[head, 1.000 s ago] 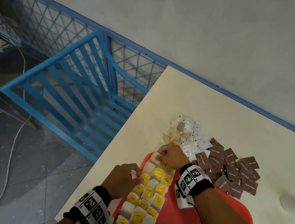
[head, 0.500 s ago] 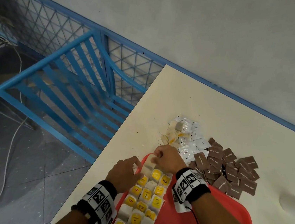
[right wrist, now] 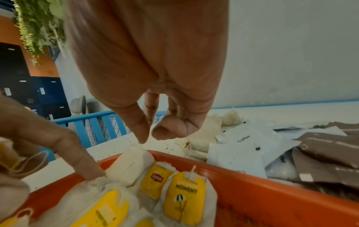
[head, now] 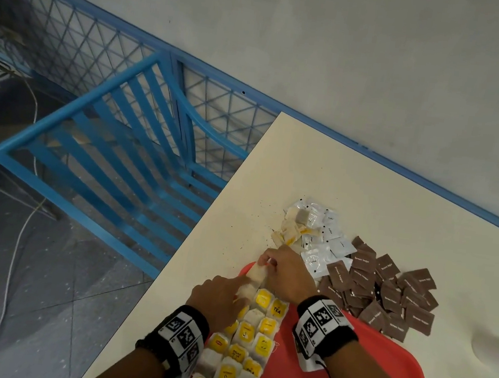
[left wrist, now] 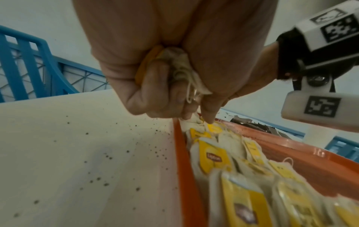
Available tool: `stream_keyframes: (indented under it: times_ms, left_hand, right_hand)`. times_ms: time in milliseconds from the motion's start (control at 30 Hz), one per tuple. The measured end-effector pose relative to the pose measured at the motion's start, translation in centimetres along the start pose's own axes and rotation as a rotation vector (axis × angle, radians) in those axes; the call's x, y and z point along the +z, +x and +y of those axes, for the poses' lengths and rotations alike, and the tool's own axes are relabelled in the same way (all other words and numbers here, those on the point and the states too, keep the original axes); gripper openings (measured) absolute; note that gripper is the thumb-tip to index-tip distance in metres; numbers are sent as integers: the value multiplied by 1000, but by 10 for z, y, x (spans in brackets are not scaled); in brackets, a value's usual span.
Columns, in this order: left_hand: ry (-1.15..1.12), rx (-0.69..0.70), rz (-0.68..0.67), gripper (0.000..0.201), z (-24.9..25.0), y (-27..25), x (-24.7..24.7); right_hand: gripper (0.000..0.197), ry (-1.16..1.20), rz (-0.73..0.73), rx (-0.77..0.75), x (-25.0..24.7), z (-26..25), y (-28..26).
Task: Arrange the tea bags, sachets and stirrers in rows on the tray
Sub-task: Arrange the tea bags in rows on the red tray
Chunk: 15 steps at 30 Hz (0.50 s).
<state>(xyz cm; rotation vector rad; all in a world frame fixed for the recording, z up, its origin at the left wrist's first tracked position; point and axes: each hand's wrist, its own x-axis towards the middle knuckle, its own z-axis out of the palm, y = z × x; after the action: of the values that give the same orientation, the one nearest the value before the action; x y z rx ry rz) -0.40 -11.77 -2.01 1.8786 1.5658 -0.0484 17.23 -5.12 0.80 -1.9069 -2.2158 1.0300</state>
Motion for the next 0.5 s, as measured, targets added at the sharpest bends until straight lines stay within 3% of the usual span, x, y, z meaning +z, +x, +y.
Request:
stream_keyframes:
  times_ms: [133, 233, 300, 367, 433, 500]
  left_hand:
    - [-226, -41, 73, 53, 0, -1, -5]
    - [-744, -49, 92, 74, 12, -11, -21]
    - [-1293, -148, -93, 81, 21, -18, -31]
    - [-1773, -154, -324, 87, 30, -28, -42]
    - [-1933, -76, -447, 96, 41, -34, -49]
    - [-1876, -35, -459, 98, 57, -41, -55]
  right_hand:
    - [29, -110, -141, -18, 1, -5, -6]
    - [27, -33, -75, -33, -10, -9, -18]
    - [23, 73, 18, -62, -24, -13, -35]
    - [19, 171, 115, -109, -44, -20, -57]
    - [17, 219, 249, -182, -66, -29, -85]
    - [13, 220, 392, -262, -84, -40, -114]
